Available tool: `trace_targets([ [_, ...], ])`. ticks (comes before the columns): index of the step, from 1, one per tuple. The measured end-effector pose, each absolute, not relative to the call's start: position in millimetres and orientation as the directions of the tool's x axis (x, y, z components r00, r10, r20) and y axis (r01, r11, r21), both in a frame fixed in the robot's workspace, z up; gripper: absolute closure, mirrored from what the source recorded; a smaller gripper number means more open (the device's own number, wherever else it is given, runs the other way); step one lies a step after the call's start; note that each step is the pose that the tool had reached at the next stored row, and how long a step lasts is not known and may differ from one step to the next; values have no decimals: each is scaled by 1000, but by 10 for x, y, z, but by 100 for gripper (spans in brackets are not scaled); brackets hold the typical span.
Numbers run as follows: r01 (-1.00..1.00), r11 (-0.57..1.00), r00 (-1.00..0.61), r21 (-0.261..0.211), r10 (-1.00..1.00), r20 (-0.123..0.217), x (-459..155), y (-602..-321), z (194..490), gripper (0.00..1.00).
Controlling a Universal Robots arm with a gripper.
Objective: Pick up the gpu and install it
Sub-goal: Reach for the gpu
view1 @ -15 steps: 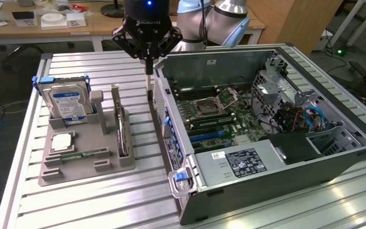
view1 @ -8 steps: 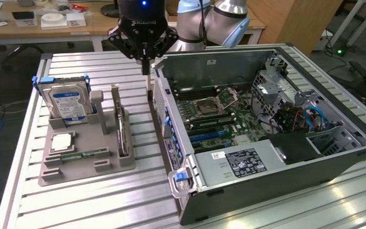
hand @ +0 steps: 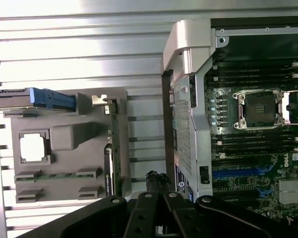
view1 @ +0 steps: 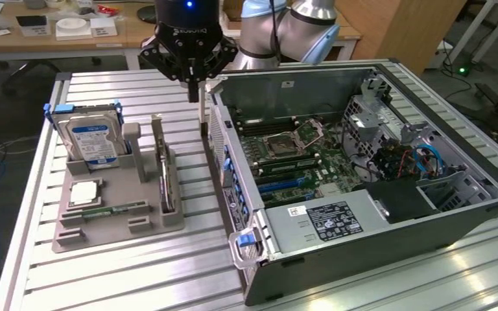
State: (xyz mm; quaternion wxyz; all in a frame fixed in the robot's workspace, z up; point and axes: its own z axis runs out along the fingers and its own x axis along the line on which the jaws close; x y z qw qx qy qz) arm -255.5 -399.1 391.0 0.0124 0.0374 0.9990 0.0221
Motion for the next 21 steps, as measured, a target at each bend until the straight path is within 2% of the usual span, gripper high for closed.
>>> trace_targets([
  [21,74,996,-997,45,75,-23,-2706,-3991,3905,89],
])
